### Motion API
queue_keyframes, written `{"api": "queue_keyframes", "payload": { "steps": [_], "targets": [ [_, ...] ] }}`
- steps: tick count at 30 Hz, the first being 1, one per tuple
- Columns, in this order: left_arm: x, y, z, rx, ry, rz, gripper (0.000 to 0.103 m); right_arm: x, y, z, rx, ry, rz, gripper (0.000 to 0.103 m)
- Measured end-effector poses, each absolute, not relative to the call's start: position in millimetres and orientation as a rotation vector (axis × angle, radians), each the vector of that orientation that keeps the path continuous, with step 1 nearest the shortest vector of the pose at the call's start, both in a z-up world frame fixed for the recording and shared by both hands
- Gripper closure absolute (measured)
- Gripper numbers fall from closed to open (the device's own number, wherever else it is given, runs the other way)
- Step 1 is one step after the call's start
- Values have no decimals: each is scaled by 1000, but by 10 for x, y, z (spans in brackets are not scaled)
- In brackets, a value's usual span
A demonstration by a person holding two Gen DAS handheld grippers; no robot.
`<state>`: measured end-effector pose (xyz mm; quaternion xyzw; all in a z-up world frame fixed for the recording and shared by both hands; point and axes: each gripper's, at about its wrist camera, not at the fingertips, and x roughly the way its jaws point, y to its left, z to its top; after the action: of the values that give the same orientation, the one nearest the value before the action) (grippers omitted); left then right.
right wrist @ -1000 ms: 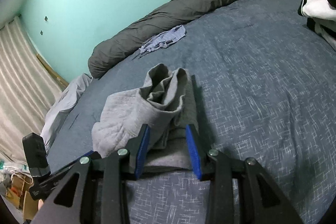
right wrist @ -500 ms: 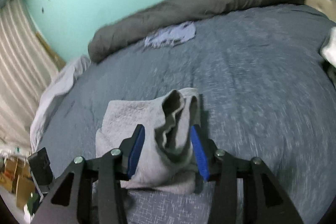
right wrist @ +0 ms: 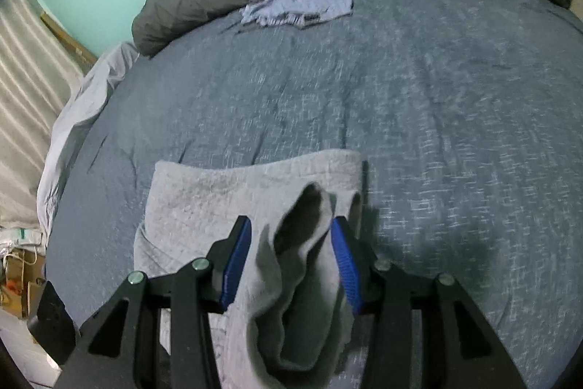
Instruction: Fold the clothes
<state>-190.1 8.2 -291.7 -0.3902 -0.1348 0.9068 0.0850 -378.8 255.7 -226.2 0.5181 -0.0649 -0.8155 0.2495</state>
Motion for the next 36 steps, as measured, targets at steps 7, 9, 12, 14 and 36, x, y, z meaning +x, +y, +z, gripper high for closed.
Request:
{"api": "queue_keyframes", "payload": {
  "steps": [7,9,12,14,36],
  "targets": [
    [-1901,92,-2923,-1165,-394,2706,44,-3877,2407,-2324,1417,-162,-2190,67],
    [-1904,96,-2926,-1165,-390,2706,44,-3904,2382,-2333,1414,-149,-2192,73],
    [-1910,105,-2929,-1167,-381,2706,44,-3925,2398,-2279,1363,-165,-2218,99],
    [-1914,106,-2934,-1168,-382,2702,44,-3917,2423,-2202,1310,-169,-2245,101],
    [-1945,146,-2954,-1172,-394,2646,45,-3859,2523,-2071,1228,47,-2451,97]
  ]
}}
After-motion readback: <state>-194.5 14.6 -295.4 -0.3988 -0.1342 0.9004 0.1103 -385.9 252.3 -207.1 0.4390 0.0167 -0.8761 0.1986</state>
